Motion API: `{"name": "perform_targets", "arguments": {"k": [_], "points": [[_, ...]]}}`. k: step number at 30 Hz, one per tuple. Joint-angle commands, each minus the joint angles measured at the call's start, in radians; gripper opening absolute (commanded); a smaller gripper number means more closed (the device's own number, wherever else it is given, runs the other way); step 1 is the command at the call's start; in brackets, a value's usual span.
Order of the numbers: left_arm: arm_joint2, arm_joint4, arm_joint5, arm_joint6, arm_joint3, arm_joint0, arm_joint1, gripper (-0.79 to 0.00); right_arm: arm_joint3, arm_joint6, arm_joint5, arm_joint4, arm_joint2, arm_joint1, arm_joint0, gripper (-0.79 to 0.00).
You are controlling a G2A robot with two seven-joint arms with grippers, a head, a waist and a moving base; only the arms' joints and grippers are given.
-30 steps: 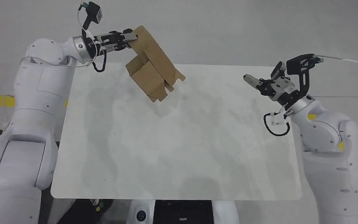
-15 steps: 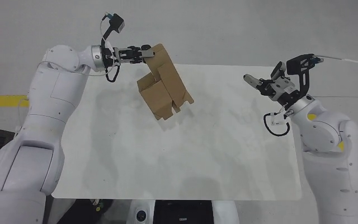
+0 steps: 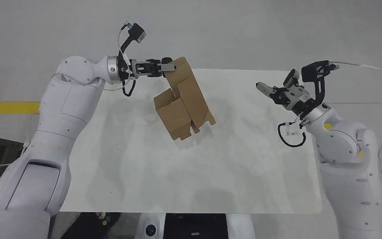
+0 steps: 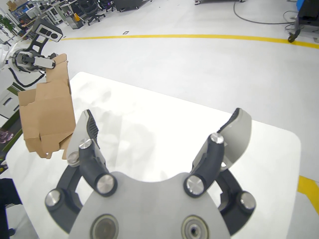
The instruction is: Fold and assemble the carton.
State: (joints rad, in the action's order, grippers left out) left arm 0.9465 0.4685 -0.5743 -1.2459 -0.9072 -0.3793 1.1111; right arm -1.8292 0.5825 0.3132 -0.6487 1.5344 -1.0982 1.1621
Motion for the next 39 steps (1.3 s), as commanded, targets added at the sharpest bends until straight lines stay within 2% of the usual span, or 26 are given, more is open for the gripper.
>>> {"name": "perform_targets", "arguments": {"k": [1, 5, 7, 9, 11, 19, 23, 30, 39], "points": [[-0.002, 0.004, 0.005, -0.005, -0.018, -0.007, -0.004, -0.785, 0.022, 0.024, 0.011, 0.046, -0.03, -0.002, -0.019, 0.0], [-0.008, 0.005, 0.006, -0.006, -0.051, -0.021, -0.011, -0.785, 0.092, 0.117, 0.047, 0.174, -0.097, -0.007, -0.075, 0.0], [-0.01, 0.008, 0.004, -0.004, -0.062, -0.028, -0.014, -0.785, 0.139, 0.198, 0.073, 0.306, -0.143, -0.011, -0.107, 0.0], [-0.014, 0.014, 0.004, -0.004, -0.072, -0.034, -0.017, -0.785, 0.182, 0.29, 0.084, 0.377, -0.178, -0.012, -0.152, 0.0], [-0.016, 0.021, 0.005, -0.005, -0.077, -0.036, -0.019, -0.785, 0.217, 0.333, 0.103, 0.451, -0.209, -0.016, -0.186, 0.0], [-0.038, 0.046, 0.013, -0.013, -0.122, -0.048, -0.029, -0.785, 0.315, 0.402, 0.189, 0.616, -0.316, -0.031, -0.267, 0.0], [-0.048, 0.096, 0.036, -0.036, -0.14, -0.057, -0.034, -0.785, 0.363, 0.483, 0.206, 0.738, -0.38, -0.04, -0.309, 0.0], [-0.072, 0.139, 0.06, -0.06, -0.151, -0.062, -0.037, -0.785, 0.444, 0.538, 0.299, 0.92, -0.46, -0.061, -0.366, 0.0], [-0.097, 0.142, 0.062, -0.062, -0.167, -0.064, -0.043, -0.785, 0.529, 0.538, 0.367, 0.972, -0.534, -0.083, -0.428, 0.0]]}}
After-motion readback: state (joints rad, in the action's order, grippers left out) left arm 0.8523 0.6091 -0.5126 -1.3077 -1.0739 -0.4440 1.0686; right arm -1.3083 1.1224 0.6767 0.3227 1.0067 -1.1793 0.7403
